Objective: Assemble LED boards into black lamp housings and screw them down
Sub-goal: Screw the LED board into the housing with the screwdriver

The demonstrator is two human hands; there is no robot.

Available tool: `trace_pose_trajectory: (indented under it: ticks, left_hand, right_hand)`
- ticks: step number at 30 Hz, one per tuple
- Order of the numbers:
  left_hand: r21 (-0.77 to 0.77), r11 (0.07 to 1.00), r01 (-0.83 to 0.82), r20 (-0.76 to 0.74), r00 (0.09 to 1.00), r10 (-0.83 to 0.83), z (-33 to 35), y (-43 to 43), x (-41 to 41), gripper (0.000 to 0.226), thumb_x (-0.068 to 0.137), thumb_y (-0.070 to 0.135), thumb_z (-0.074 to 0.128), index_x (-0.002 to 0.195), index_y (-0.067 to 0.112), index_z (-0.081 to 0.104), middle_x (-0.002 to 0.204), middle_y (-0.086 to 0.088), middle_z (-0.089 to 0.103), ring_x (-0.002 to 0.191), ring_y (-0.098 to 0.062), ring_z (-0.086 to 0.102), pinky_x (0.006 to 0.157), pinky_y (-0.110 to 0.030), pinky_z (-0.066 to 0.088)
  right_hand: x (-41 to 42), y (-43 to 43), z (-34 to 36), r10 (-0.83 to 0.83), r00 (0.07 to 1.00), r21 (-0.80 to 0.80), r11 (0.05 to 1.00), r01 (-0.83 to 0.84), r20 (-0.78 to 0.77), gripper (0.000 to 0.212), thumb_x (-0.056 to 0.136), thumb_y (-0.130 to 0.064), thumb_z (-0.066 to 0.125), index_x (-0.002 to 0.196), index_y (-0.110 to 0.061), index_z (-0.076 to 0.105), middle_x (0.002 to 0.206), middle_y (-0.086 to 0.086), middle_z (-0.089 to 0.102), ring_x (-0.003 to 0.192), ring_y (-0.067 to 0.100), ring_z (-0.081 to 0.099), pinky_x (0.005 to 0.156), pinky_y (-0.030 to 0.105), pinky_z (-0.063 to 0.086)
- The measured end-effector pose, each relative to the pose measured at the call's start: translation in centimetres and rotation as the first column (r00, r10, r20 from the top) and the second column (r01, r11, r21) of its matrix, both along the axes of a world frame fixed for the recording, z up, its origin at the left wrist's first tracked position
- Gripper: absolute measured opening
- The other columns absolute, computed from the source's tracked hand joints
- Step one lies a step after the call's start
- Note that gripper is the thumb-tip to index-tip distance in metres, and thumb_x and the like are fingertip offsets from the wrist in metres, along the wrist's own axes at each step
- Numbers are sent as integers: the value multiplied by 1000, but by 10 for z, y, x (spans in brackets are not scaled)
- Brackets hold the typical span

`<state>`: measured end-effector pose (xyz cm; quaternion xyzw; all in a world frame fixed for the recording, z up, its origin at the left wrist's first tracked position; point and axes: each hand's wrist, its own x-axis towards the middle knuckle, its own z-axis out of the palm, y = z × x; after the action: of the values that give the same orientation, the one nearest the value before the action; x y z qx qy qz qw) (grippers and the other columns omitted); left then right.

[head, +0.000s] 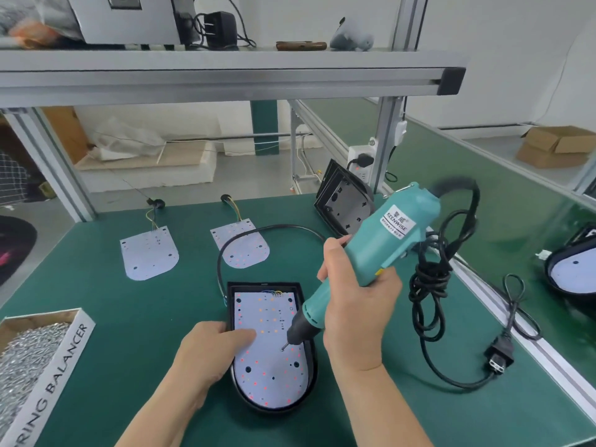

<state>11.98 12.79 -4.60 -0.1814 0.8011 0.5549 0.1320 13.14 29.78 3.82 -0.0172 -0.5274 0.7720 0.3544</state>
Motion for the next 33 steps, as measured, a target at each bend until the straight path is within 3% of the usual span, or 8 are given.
trace_pose_trajectory:
  ticks: [5, 10, 15, 19, 21, 27, 33]
  left_hand:
    - [-25, 999, -21, -9, 1000, 20, 8, 5, 2, 46, 53, 36, 65, 78, -2, 65, 73, -9, 64, 67, -19, 51, 68, -31, 37]
    - [-18, 999, -45, 9, 999, 45, 11, 4, 5, 46, 54, 35, 65, 80, -3, 65, 75, -6, 62, 68, -19, 49, 68, -31, 36]
    - [-13, 999, -33, 17, 999, 33, 10, 2, 6, 60, 56, 34, 66, 96, -11, 65, 99, -23, 74, 72, -20, 56, 71, -33, 42]
    - [-19, 999, -33, 29, 999, 33, 11, 3, 6, 44, 56, 34, 66, 82, -1, 66, 79, -10, 65, 69, -19, 51, 69, -32, 38]
    - [-7, 999, -48, 33, 998, 49, 11, 3, 5, 52, 55, 34, 67, 86, -8, 66, 79, -7, 63, 70, -19, 52, 69, -33, 38]
    - [-13, 999, -42, 33, 999, 43, 9, 1, 6, 61, 55, 35, 66, 97, -10, 66, 99, -22, 74, 74, -19, 56, 73, -34, 42]
    - [-5, 999, -42, 31, 999, 42, 5, 0, 5, 59, 57, 35, 66, 96, -10, 64, 88, -20, 73, 72, -19, 55, 72, -33, 40]
  right_hand:
    - [5, -6, -1, 39, 999, 69, 997, -37, -21, 19, 81, -8, 66, 69, -5, 53, 58, 5, 48, 53, 13, 44, 54, 20, 41]
    - [10, -13, -8, 88, 996, 109, 990, -86, -8, 21, 82, -9, 66, 68, -4, 53, 56, 5, 47, 52, 13, 44, 54, 21, 41]
    - [14, -18, -19, 109, 993, 142, 983, -113, 36, 21, 82, -11, 66, 67, -5, 53, 57, 16, 46, 53, 18, 44, 53, 26, 40]
    - [12, -20, -24, 103, 992, 120, 987, -110, 66, 19, 80, -14, 67, 68, -6, 55, 56, 11, 47, 54, 20, 46, 54, 28, 41]
    - [11, -20, -27, 103, 992, 118, 987, -110, 68, 19, 81, -13, 67, 68, -5, 55, 56, 11, 48, 53, 21, 45, 54, 29, 41]
    - [10, -20, -31, 109, 992, 128, 985, -117, 64, 19, 82, -13, 67, 68, -9, 55, 57, 4, 49, 53, 21, 45, 54, 30, 41]
    - [11, -23, -32, 114, 993, 163, 980, -118, 38, 18, 82, -11, 68, 70, -9, 56, 56, -5, 51, 52, 15, 46, 53, 27, 41]
